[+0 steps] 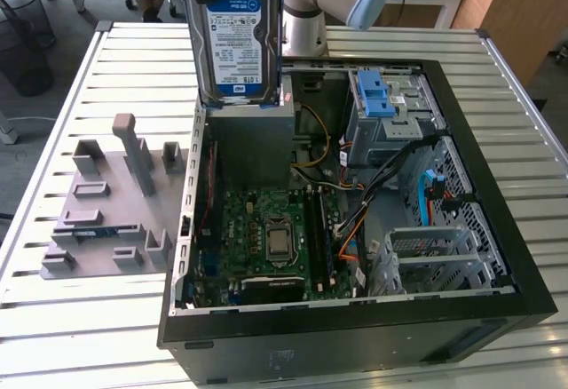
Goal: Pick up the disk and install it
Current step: 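Pick up the disk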
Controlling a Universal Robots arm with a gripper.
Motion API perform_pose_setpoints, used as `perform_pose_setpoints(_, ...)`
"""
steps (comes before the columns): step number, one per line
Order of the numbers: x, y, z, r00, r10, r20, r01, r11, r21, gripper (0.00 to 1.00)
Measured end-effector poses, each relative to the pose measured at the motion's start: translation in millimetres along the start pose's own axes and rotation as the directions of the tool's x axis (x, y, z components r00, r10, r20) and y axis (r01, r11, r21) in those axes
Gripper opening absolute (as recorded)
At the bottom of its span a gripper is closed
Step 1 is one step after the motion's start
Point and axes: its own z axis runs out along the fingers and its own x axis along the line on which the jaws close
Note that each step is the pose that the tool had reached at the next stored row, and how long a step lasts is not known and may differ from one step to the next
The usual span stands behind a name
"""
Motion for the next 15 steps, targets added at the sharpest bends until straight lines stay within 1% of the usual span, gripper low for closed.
perform_pose_setpoints(5,-0.1,-11.2,0.7,1.0,0.0,0.0,0.0,1.0,-0.0001,0.36)
perform_pose_setpoints(7,1.0,-12.6,0.9,1.0,0.0,-0.0005,0.0,1.0,-0.0002,0.36)
perform_pose_setpoints(12,6.8,-13.8,1.9,1.0,0.0,-0.002,0.0,1.0,-0.0003,0.36)
perform_pose_setpoints(15,7.7,-17.3,2.3,1.0,0.001,-0.0026,-0.001,1.0,-0.0024,0.36)
